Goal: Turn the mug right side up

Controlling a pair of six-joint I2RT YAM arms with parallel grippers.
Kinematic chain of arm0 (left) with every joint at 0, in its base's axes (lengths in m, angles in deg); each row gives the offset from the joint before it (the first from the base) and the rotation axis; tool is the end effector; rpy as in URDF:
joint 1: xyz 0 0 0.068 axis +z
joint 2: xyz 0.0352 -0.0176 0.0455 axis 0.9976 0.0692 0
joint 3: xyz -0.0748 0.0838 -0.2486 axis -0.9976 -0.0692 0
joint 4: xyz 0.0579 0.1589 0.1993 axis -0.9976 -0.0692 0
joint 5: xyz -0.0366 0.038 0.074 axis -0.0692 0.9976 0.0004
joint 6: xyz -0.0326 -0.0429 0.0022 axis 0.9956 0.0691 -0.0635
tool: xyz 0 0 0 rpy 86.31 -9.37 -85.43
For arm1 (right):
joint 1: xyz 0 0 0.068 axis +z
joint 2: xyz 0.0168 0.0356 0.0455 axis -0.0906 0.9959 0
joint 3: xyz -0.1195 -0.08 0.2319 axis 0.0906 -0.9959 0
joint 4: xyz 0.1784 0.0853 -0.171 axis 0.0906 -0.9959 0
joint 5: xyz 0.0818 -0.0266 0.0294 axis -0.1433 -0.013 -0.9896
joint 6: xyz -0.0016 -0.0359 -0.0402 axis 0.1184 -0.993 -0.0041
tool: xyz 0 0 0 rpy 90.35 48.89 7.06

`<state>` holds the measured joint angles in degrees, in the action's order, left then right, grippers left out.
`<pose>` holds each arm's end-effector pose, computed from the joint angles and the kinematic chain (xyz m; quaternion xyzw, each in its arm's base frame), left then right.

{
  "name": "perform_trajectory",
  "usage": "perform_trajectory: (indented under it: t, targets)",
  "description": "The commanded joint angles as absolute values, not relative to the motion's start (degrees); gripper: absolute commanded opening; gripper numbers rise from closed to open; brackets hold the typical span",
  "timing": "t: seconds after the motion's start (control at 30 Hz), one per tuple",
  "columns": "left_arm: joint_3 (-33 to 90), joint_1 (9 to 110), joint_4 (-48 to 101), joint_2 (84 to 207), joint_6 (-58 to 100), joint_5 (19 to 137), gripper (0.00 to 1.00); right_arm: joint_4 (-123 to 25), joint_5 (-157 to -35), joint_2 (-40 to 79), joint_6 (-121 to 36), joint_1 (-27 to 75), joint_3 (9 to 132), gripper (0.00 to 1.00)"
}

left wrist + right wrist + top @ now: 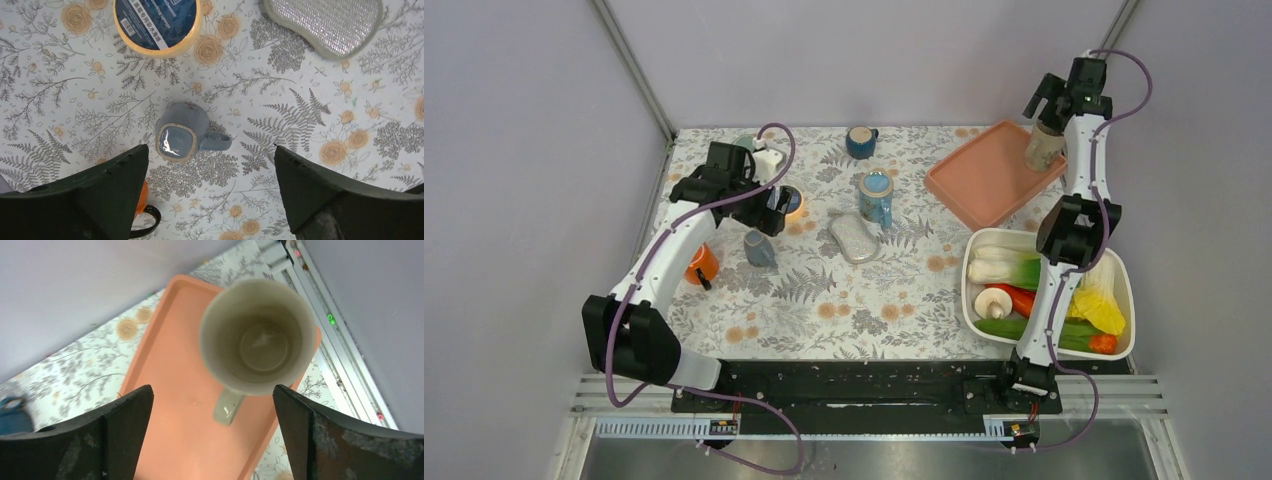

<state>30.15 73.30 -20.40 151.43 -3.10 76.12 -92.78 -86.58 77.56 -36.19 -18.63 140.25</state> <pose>0.2884 -0.0717 0.3173 0.2342 0.9118 -0.0849 0.3266 0.5270 -0.1271 0.3050 0.2139 0.8743 -0.0151 0.4355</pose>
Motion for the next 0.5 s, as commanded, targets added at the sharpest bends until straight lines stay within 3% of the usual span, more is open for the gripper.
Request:
perform_trajectory:
  t: [0.0, 0.1, 0.2, 0.33, 0.47]
  targets:
    - [32.52, 73.63, -26.70, 149.52, -18.30, 67.70, 0.99, -93.20, -92.44, 65.06, -41.19, -17.94, 139.58, 1.00]
    - [37.02, 72.78, -42.73, 151.80, -45.80, 62.30, 0.98, -96.41, -101.19, 60.88, -45.18, -17.35, 138.03, 1.00]
    - [41.00, 69.25, -53.95, 155.78, -67.41, 65.47, 0.91, -98.71, -107.03, 55.73, -47.41, -16.33, 132.40, 0.99]
    - [38.94, 63.08, -53.39, 159.88, -79.35, 75.10, 0.84, -100.13, -109.78, 47.94, -52.42, -13.86, 121.72, 0.99]
    - [35.20, 60.73, -47.23, 162.26, -85.59, 79.88, 0.83, -100.33, -111.20, 40.50, -55.15, -11.07, 112.20, 0.99]
